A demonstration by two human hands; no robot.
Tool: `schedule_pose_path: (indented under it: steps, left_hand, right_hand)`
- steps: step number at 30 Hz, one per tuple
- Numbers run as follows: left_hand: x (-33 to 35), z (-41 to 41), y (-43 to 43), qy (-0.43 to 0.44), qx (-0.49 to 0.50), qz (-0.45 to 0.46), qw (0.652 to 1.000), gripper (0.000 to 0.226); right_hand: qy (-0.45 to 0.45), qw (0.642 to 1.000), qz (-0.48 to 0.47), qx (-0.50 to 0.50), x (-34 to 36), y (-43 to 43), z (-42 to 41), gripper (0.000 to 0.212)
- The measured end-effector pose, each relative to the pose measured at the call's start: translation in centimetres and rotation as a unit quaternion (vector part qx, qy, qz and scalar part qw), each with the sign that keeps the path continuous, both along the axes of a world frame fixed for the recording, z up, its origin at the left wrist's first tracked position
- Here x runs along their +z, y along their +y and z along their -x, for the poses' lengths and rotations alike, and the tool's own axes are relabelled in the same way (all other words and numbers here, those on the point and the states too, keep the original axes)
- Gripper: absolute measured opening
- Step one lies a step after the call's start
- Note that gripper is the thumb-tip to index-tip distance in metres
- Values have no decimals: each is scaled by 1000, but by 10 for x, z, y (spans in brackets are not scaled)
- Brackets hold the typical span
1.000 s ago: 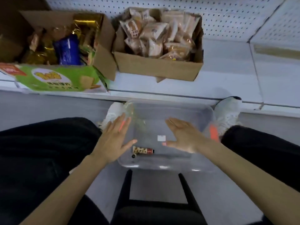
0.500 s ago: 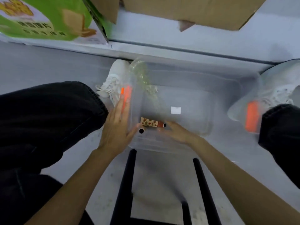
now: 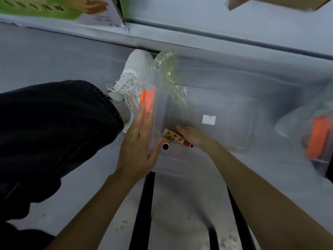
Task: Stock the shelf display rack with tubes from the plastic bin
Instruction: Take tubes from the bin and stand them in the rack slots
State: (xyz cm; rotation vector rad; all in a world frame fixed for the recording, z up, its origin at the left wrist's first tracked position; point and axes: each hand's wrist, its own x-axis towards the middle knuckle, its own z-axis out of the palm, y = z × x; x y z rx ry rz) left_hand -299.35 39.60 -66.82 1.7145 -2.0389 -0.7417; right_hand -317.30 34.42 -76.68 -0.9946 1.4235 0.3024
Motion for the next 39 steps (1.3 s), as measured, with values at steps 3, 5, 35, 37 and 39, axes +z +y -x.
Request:
schedule_pose_path:
  steps: [3,5,35,37,39]
  left_hand:
    - [-1,0,0,5,4,-2,1000,67]
    - [-2,0,1,5,6,-3,1000,67]
    - [-7,1,4,11,19,1,1000,65]
    - [-6,0,3,7,18,-5,1000,66]
    - [-5,-1,3,-4,15,-11,1000,66]
  right_hand:
    - [54,997,-23,45,-2,-2,-15,60]
    - [44,996,-58,50,-4,-3,-22,67]
    - [-100,869,-265,-406,-12,-2,-40,11]
    - [-114,857,-266,-425,-10,-3,-40,12]
    - [-141,844,-275,-438,-6,-3,-41,11]
